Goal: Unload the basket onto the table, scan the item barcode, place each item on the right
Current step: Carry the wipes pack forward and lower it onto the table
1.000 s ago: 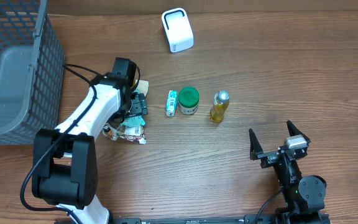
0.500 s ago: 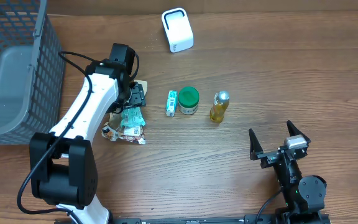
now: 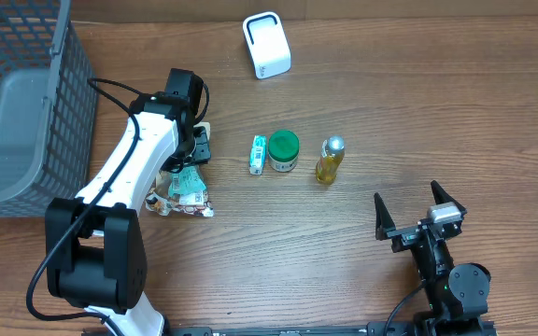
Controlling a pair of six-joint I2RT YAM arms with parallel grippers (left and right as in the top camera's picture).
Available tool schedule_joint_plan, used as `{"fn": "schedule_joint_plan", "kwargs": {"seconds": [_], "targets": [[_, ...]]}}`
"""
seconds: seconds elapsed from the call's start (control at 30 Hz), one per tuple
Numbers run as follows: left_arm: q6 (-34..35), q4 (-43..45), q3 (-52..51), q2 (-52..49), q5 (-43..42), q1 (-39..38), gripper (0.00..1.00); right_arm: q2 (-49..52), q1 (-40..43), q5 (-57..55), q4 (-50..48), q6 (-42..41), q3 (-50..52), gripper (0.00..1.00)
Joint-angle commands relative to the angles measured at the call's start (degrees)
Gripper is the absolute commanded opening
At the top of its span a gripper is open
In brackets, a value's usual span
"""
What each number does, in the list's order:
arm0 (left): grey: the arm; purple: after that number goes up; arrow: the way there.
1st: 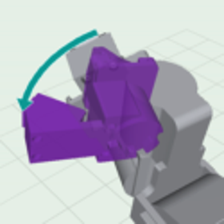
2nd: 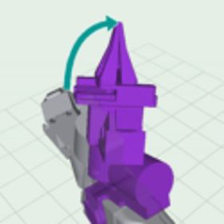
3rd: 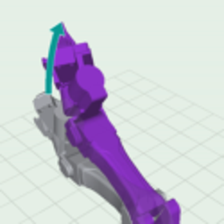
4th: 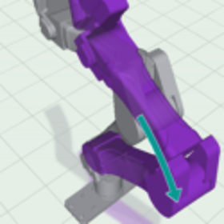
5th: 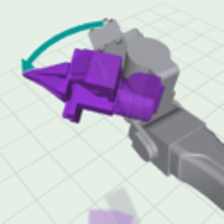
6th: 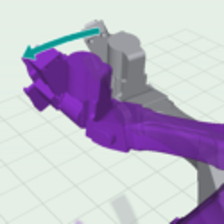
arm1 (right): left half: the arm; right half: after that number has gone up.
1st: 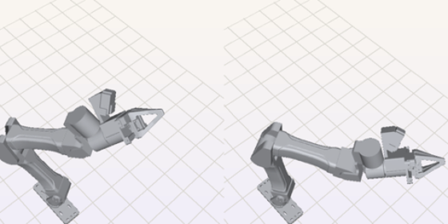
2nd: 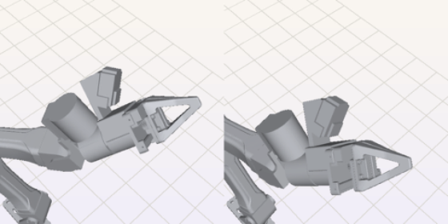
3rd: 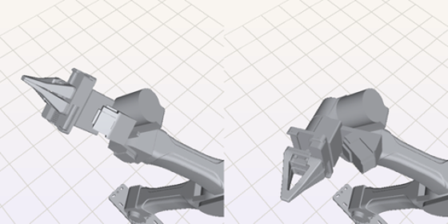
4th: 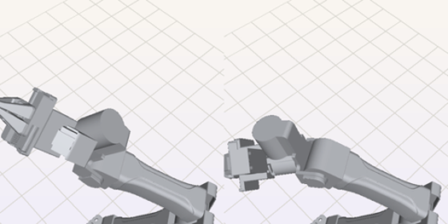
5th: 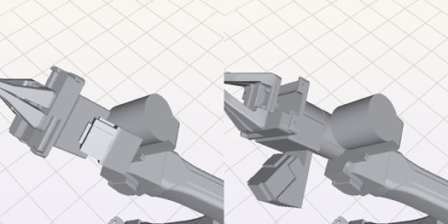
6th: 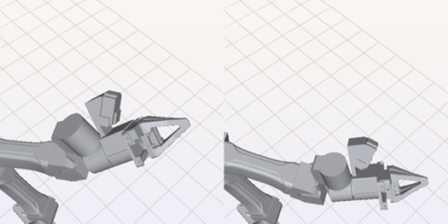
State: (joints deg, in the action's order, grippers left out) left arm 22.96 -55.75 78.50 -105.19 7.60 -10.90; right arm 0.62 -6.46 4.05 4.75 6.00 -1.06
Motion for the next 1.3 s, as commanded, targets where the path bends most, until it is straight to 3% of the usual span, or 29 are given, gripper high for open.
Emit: {"fn": "schedule_joint_plan", "kwargs": {"seconds": [0.0, 0.07, 0.17, 0.43, 0.67, 0.93, 1.27], "targets": [[-0.26, -0.20, -0.50, 0.28, 1.14, -0.33, 0.46, -0.44, 0.15, -0.31, -0.17, 0.07, 0.59, 1.00], [-0.24, -0.55, -0.50, 0.28, 1.16, -0.35, 0.38, -0.44, 0.15, -0.31, -0.17, 0.07, 0.59, 1.00], [-0.24, -1.51, -0.52, 0.28, 1.16, -0.37, 0.34, -0.44, 0.15, -0.31, -0.17, 0.07, 0.59, 1.00], [0.24, -1.44, -1.49, 0.28, 0.31, -0.39, 0.28, -0.44, 0.15, -0.31, -0.20, 0.07, 0.59, 1.00], [0.24, 4.28, -8.33, 0.28, 0.28, -0.39, 0.27, -0.44, 0.15, -0.31, -0.17, 0.07, 0.59, 1.00], [0.11, 4.24, -7.15, 0.31, -0.70, -0.28, 0.45, -0.44, 0.15, -0.31, -0.20, 0.07, 0.59, 1.00], [-1.33, -9.05, 12.63, 0.33, -2.29, -0.22, 0.61, -0.44, 0.15, -0.31, -0.17, 0.07, 0.59, 1.00]]}}
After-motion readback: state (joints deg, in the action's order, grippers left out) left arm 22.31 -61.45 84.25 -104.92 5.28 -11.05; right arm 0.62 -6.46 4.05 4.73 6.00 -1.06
